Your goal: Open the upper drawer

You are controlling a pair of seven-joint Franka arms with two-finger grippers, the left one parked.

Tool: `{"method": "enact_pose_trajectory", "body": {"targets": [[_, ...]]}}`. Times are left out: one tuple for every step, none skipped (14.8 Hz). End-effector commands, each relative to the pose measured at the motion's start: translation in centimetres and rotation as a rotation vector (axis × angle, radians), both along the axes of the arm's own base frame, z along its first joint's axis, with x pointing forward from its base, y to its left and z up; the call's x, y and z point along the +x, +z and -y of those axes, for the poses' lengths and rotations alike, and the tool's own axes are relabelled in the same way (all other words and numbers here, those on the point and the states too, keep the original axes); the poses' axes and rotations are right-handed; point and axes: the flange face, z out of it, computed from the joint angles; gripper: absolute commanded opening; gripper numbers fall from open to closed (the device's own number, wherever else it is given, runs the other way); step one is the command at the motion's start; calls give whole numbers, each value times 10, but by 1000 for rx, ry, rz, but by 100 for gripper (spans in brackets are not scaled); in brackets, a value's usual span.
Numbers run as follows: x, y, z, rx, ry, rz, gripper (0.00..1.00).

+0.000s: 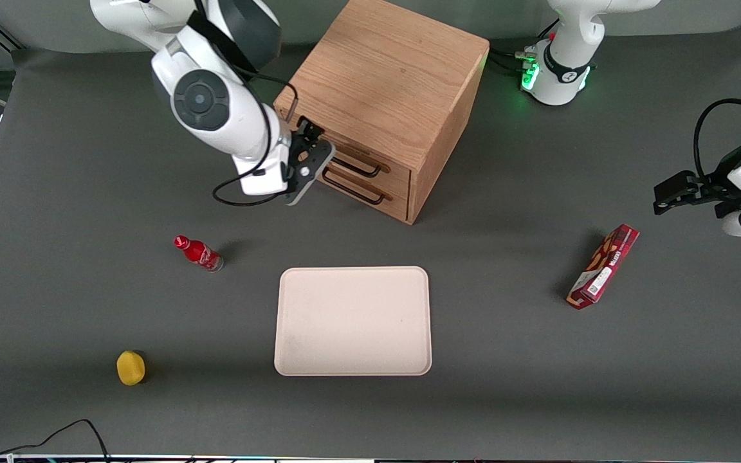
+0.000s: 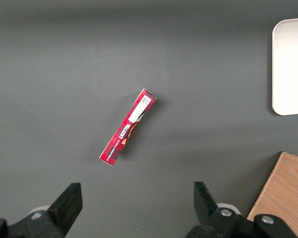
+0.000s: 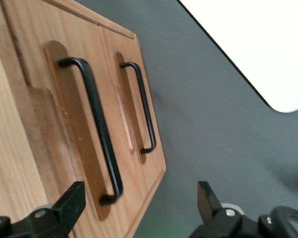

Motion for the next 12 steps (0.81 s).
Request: {"method": "enact_pose_trajectory", "body": {"targets": [[3,-4,-19,16,-7,13,100],[0,-5,-24,20,-3,18,100],[-3,-7,-30,20,4,17,100],[-3,-11,-32,20,4,13,100],[-2,-12,-34,27,2,19,100],[-1,-14,-35,29,2,22,100],[-6,-16,-42,29,17,29,100],[-7,-19,-46,26,27,37,100],[-6,-23,-47,24,28,36,100],[-4,-23,-47,28,26,42,100],[-2,-23,-48,29,27,47,100],[2,-26,-48,23,31,53,100]]}}
